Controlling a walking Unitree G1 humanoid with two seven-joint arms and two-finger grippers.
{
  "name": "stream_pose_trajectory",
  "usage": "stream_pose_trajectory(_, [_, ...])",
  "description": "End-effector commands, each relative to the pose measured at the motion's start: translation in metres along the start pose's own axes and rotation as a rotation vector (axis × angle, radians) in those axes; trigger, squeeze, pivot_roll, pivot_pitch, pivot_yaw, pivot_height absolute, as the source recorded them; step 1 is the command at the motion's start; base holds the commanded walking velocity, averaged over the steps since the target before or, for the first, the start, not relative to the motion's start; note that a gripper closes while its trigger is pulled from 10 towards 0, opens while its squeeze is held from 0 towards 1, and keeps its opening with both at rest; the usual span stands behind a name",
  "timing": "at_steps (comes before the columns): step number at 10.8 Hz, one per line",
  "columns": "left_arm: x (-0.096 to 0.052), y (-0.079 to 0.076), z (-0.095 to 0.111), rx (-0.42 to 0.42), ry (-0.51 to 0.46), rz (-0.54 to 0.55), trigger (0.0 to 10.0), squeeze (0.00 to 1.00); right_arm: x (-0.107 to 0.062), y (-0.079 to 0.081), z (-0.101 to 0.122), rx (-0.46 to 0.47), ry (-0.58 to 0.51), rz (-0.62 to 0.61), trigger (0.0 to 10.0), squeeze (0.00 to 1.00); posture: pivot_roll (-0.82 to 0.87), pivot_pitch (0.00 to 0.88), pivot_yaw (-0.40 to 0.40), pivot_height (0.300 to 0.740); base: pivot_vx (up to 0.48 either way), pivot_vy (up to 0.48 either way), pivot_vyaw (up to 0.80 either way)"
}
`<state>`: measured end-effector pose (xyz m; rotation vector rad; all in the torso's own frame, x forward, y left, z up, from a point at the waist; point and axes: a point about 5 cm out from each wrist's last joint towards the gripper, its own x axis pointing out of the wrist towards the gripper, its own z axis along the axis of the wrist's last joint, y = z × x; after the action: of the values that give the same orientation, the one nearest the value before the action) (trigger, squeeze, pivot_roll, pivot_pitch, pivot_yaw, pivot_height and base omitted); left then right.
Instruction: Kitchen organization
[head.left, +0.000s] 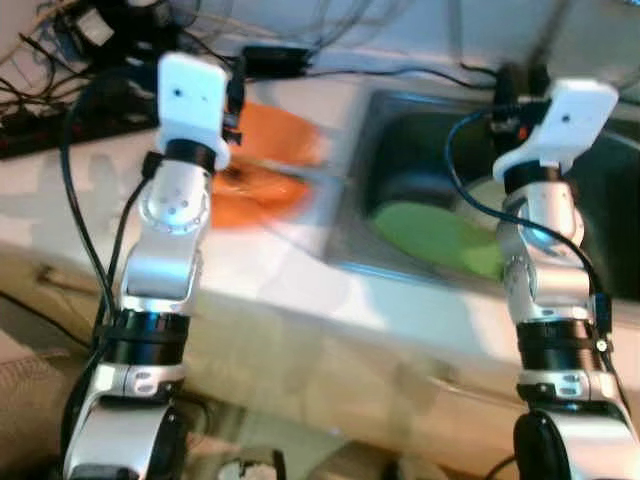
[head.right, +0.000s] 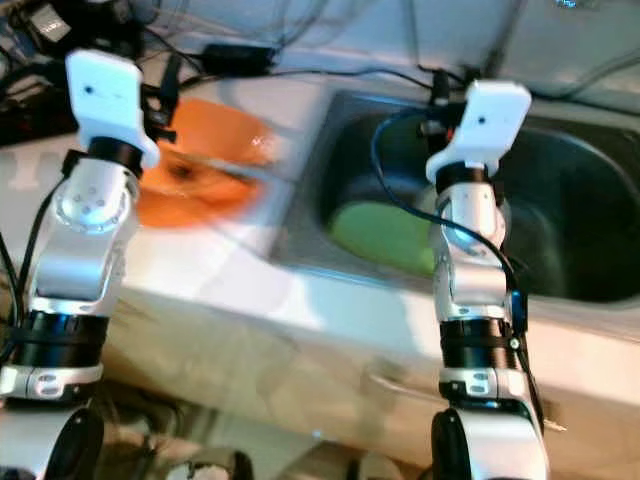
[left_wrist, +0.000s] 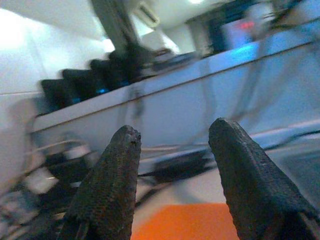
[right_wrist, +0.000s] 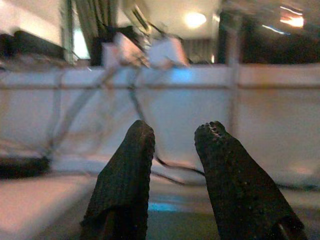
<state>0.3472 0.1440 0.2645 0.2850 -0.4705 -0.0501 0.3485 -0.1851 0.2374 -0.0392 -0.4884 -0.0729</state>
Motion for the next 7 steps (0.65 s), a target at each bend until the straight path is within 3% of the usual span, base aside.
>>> stream_pose_trajectory(1, [0.0021, 0.0021, 0.0060, 0.009, -0.030, 0.000, 10.0, 0.00, 0.0027, 0.0002, 0.0056, -0.001, -0.017, 0.000, 10.0, 0.00, 0.05, 0.076, 0.041, 0.740, 0.000, 0.000, 0.46])
stream_pose_trajectory(5, [0.0006, 0.0025, 0.0044, 0.005, -0.030, -0.004, 10.0, 0.00, 0.0028, -0.0014, 0.0028, -0.021, 0.005, 0.019, 10.0, 0.00, 0.05, 0.085, 0.037, 0.740, 0.000, 0.000, 0.00])
stream_pose_trajectory(7, [0.0001, -0.0001, 0.0028, 0.011, -0.022, -0.007, 10.0, 0.00, 0.0035, 0.0018, 0.0007, -0.022, 0.020, 0.031, 10.0, 0.00, 0.05, 0.087, 0.036, 0.740, 0.000, 0.000, 0.56])
